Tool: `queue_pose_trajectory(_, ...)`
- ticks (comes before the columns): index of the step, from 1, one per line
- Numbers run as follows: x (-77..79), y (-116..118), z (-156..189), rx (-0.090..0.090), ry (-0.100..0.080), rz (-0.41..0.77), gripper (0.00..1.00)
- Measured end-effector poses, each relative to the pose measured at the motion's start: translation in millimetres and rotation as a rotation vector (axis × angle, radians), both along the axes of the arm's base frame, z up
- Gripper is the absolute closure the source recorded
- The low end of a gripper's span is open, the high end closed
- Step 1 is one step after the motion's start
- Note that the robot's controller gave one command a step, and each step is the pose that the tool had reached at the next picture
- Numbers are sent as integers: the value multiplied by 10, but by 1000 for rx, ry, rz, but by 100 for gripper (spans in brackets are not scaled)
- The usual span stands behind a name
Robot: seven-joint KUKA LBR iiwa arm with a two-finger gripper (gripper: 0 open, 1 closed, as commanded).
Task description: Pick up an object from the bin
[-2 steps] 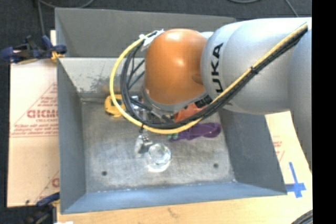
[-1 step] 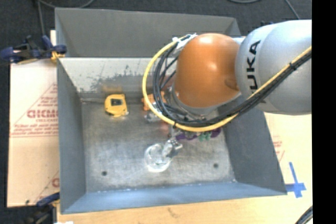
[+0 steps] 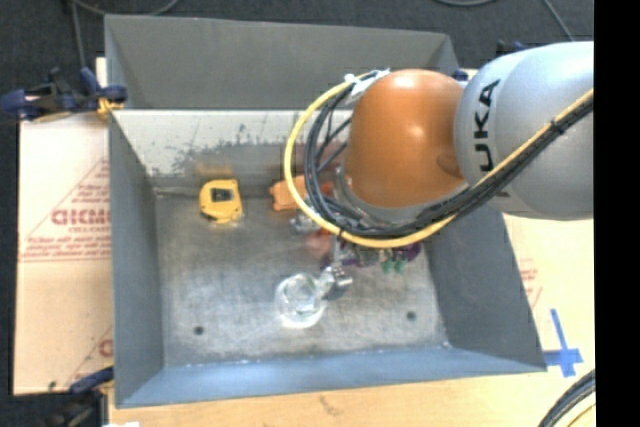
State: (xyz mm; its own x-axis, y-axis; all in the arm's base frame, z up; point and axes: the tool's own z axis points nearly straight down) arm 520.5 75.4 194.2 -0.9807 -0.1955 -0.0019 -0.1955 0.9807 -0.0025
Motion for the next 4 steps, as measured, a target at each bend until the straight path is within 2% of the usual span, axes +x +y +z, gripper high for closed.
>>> queue_pose_trajectory(1, -131, -5, -264, 3, -1, 140, 0)
queue_pose_trajectory(2, 22, -208, -494, 2, -2, 299, 0)
queue_pose_trajectory(3, -241, -451, -916, 4, -27, 519, 100)
queue_pose_trajectory(4, -241, -452, -917, 5, -27, 517, 100)
